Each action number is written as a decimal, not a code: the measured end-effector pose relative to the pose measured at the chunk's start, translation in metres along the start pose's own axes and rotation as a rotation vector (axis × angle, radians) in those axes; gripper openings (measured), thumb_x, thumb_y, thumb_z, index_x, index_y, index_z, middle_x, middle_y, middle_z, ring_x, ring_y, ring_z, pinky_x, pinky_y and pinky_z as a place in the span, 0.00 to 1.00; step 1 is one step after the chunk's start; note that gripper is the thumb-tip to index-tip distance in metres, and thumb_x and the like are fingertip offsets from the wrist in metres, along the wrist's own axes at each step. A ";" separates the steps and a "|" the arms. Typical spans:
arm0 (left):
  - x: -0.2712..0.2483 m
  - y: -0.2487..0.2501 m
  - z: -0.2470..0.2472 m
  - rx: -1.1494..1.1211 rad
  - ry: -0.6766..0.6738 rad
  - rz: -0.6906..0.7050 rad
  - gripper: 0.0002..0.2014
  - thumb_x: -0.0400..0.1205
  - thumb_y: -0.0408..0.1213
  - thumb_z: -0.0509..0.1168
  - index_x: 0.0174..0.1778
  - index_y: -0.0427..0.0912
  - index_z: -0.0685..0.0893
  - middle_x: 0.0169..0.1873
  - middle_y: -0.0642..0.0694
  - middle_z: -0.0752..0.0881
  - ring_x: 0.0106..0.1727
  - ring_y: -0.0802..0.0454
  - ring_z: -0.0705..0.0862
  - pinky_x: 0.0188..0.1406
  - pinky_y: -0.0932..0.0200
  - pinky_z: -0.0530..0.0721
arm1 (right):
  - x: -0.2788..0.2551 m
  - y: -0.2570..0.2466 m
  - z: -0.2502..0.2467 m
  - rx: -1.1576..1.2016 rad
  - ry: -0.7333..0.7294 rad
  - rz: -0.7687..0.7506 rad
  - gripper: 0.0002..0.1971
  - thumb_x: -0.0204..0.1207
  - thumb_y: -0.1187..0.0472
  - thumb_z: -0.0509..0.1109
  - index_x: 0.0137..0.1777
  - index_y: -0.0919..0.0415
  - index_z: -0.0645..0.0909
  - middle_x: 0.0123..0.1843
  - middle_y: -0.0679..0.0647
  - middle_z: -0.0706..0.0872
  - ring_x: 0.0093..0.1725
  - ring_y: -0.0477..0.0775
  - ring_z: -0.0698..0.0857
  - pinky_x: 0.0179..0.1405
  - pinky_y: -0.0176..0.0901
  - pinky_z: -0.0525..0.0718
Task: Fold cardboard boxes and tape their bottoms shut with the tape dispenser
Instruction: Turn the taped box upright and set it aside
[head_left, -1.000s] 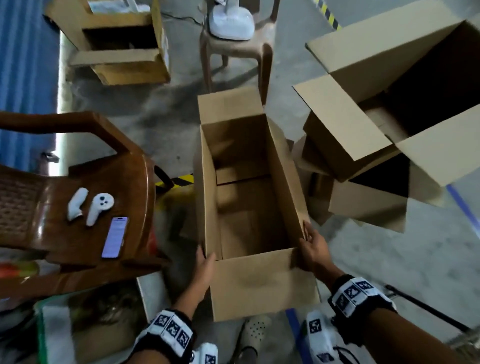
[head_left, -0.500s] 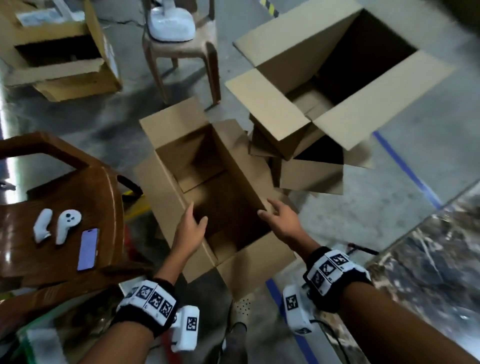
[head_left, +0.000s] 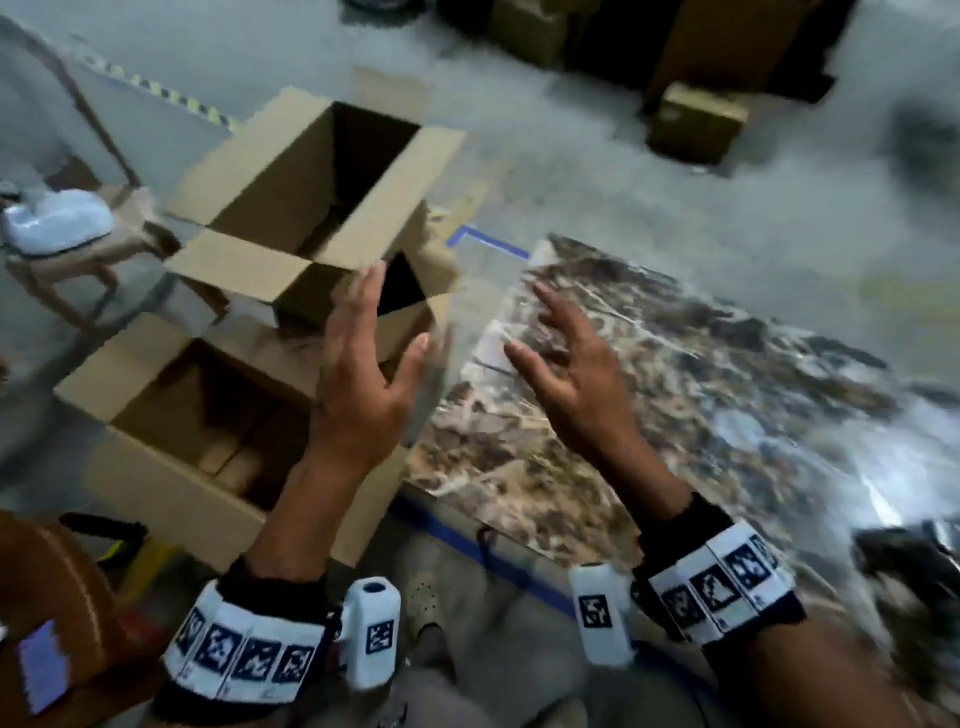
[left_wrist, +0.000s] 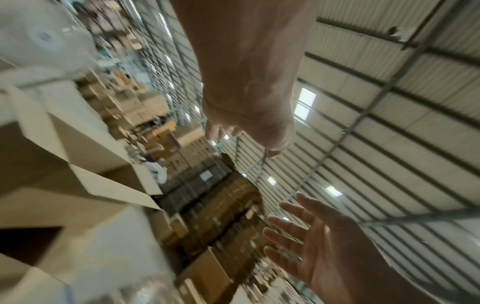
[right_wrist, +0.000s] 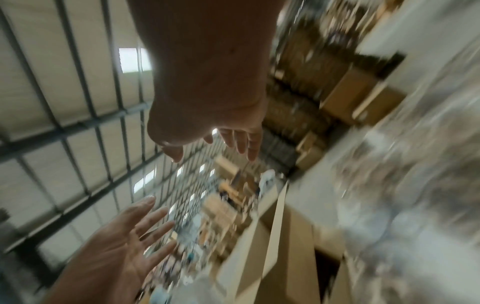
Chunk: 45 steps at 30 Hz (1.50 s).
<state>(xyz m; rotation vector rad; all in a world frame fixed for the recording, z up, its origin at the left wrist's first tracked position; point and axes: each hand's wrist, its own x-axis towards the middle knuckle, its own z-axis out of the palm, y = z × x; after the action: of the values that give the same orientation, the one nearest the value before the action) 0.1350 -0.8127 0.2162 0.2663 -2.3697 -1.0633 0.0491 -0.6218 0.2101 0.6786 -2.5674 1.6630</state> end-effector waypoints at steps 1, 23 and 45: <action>-0.010 0.030 0.017 -0.025 -0.031 0.050 0.34 0.84 0.52 0.60 0.85 0.44 0.60 0.82 0.42 0.66 0.83 0.50 0.64 0.81 0.54 0.65 | -0.022 0.002 -0.037 -0.010 0.067 0.010 0.34 0.75 0.40 0.69 0.80 0.51 0.71 0.76 0.49 0.77 0.71 0.45 0.79 0.59 0.50 0.87; -0.129 0.283 0.440 -0.058 -0.996 0.449 0.33 0.85 0.49 0.64 0.83 0.41 0.63 0.80 0.38 0.68 0.80 0.42 0.66 0.77 0.48 0.68 | -0.274 0.180 -0.391 -0.252 0.874 0.846 0.20 0.78 0.54 0.72 0.69 0.57 0.80 0.64 0.58 0.86 0.62 0.59 0.84 0.54 0.44 0.80; -0.073 0.021 0.407 0.532 -0.774 -0.275 0.29 0.77 0.51 0.69 0.71 0.38 0.77 0.66 0.33 0.79 0.67 0.34 0.76 0.67 0.43 0.76 | -0.167 0.324 -0.298 -0.205 0.116 1.068 0.24 0.69 0.53 0.78 0.60 0.65 0.79 0.54 0.60 0.86 0.56 0.63 0.86 0.47 0.46 0.80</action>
<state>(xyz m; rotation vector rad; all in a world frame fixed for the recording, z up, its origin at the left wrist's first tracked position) -0.0216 -0.5117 -0.0218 0.4371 -3.3892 -0.6868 0.0173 -0.1926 0.0195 -0.9424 -3.1145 1.4019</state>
